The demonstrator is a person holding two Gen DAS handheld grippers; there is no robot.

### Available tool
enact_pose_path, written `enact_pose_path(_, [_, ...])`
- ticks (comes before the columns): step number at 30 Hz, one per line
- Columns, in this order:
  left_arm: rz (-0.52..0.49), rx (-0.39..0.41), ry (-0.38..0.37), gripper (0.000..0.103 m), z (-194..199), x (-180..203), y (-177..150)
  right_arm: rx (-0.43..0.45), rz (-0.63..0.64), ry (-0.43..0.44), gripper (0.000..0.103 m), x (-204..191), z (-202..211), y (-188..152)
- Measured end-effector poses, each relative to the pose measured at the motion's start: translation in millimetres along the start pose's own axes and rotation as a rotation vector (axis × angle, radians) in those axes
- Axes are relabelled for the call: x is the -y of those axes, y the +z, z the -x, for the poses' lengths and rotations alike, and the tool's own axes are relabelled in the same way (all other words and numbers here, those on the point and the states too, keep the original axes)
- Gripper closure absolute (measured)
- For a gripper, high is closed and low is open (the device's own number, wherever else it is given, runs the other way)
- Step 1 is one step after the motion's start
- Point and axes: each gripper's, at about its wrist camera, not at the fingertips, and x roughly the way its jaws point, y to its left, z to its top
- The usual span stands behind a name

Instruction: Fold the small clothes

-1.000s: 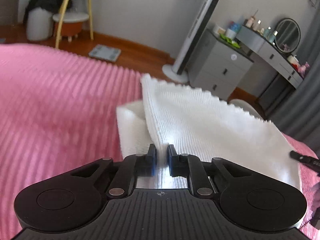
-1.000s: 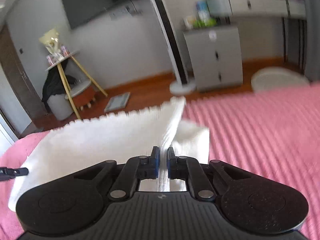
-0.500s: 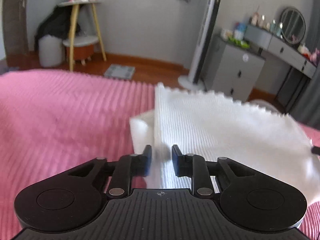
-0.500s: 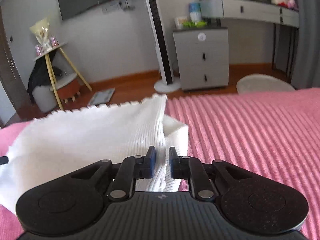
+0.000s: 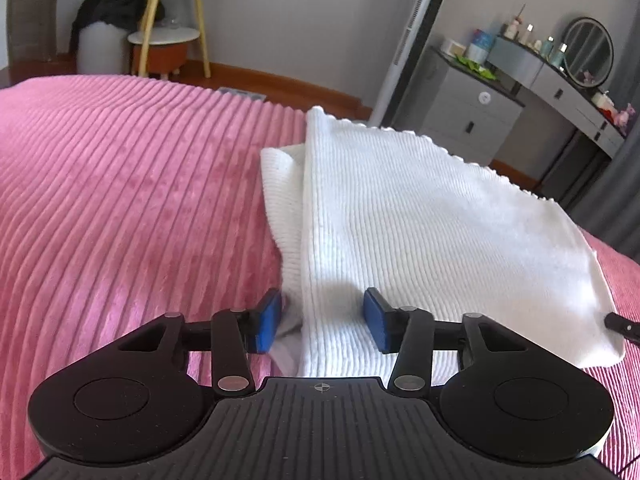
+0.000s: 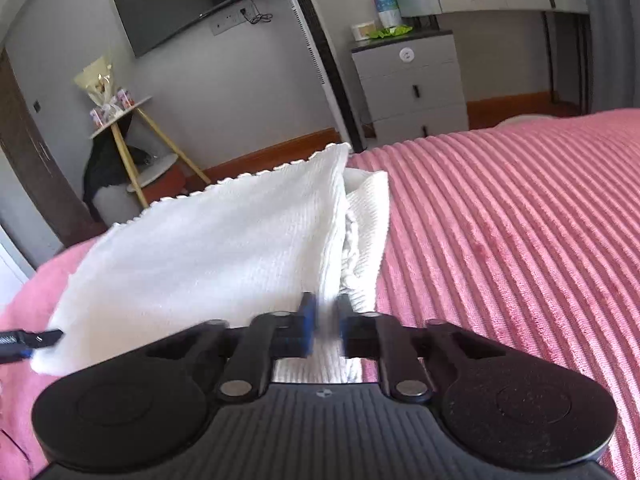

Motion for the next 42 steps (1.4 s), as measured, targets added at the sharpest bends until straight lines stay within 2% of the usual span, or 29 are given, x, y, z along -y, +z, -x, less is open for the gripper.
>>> enact_pose_path(2, [-0.011, -0.014, 0.019, 0.064, 0, 5, 1, -0.007, 0.021, -0.021, 0.094, -4, 0, 0])
enact_pose_path(12, [-0.061, -0.031, 0.085, 0.073, 0, 18, -2, -0.049, 0.139, -0.136, 0.095, -18, -12, 1])
enact_pose_path(24, [-0.037, -0.045, 0.071, 0.076, -6, 8, 0, -0.061, 0.156, -0.149, 0.095, -6, -26, 2])
enact_pose_path(27, [-0.014, -0.047, 0.071, 0.068, -7, 3, 1, -0.071, 0.138, -0.146, 0.094, -4, -27, 4])
enact_pose_path(28, [-0.003, -0.046, 0.074, 0.061, -6, 1, 1, -0.070, 0.125, -0.147, 0.094, -3, -26, 5])
enact_pose_path(29, [0.012, -0.043, 0.075, 0.055, -5, -2, 1, -0.064, 0.104, -0.148, 0.089, -2, -23, 5])
enact_pose_path(30, [0.034, -0.038, 0.077, 0.052, -4, -6, 1, -0.059, 0.084, -0.162, 0.071, -1, -19, 6])
enact_pose_path(31, [0.057, -0.034, 0.075, 0.048, -1, -10, 2, -0.049, 0.064, -0.198, 0.063, -1, -14, 5])
enact_pose_path(32, [0.084, -0.032, 0.070, 0.042, 0, -16, 3, -0.029, 0.048, -0.218, 0.061, 0, -8, 4])
enact_pose_path(36, [0.134, 0.007, 0.068, 0.039, 7, -33, 8, 0.068, -0.058, -0.209, 0.061, -3, 23, -7])
enact_pose_path(38, [0.173, 0.037, 0.077, 0.041, 10, -39, 12, 0.103, -0.098, -0.194, 0.061, -10, 32, -13])
enact_pose_path(40, [0.204, 0.046, 0.055, 0.041, 10, -47, 17, 0.124, -0.116, -0.187, 0.061, -21, 36, -15])
enact_pose_path(42, [0.248, 0.037, 0.006, 0.041, 5, -54, 20, 0.135, -0.125, -0.137, 0.061, -36, 35, -15])
